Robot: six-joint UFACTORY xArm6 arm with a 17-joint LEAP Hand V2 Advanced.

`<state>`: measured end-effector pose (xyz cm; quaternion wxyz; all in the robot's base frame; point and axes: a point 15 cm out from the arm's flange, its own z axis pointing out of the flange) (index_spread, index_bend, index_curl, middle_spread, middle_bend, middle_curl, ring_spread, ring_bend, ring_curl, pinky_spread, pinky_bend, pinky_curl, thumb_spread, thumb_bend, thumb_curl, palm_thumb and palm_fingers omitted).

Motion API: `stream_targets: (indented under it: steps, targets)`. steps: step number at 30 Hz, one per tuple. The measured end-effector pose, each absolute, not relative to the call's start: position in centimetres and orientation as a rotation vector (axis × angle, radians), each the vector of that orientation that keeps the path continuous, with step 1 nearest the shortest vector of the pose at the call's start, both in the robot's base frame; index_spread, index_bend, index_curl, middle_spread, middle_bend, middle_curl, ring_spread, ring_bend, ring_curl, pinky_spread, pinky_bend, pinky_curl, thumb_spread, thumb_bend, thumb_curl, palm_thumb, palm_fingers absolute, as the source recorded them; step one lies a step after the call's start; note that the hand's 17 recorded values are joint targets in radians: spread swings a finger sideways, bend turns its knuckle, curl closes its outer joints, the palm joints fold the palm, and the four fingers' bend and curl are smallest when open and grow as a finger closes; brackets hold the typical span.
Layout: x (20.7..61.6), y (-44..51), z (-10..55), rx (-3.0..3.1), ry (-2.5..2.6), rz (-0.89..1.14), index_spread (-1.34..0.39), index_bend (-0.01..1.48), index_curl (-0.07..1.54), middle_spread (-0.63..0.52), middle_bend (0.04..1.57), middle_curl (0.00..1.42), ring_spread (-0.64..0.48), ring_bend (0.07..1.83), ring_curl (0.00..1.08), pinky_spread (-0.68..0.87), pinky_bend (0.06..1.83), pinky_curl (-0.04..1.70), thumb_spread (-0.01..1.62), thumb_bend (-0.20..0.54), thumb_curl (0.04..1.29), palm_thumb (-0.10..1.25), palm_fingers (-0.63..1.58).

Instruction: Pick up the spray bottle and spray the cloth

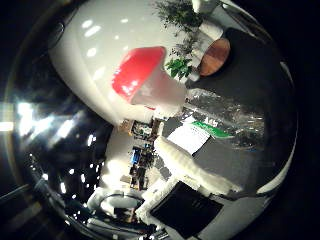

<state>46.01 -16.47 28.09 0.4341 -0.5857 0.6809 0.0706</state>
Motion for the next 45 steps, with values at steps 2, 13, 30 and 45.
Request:
stream_targets:
  steps: [2,13,30,45]
  targets:
    - [46.4,-15.9,28.1,-1.462,1.688,0.179,-0.28,0.18,0.33,0.05,0.23,0.33,0.24,0.55,0.15,0.6,1.14,-0.01,1.0,-0.028,0.43,0.46,0.46]
    - [48.1,-11.7,28.6,-1.496,1.639,0.229,-0.4,0.16,0.32,-0.12,0.33,0.35,-0.01,0.82,0.18,0.5,1.09,-0.02,1.01,-0.017,0.44,0.52,0.72]
    - [50.4,-10.3,30.2,-1.422,1.623,0.179,-0.34,1.01,0.67,-0.22,1.22,0.68,-0.23,1.36,0.52,-0.34,1.36,0.37,1.04,0.004,0.62,0.95,1.3]
    - [49.1,-9.5,32.4,-1.479,1.609,0.186,-0.27,1.11,0.66,-0.18,1.31,0.67,-0.21,1.42,0.58,-0.31,1.34,0.5,0.9,-0.014,0.8,1.02,1.24]
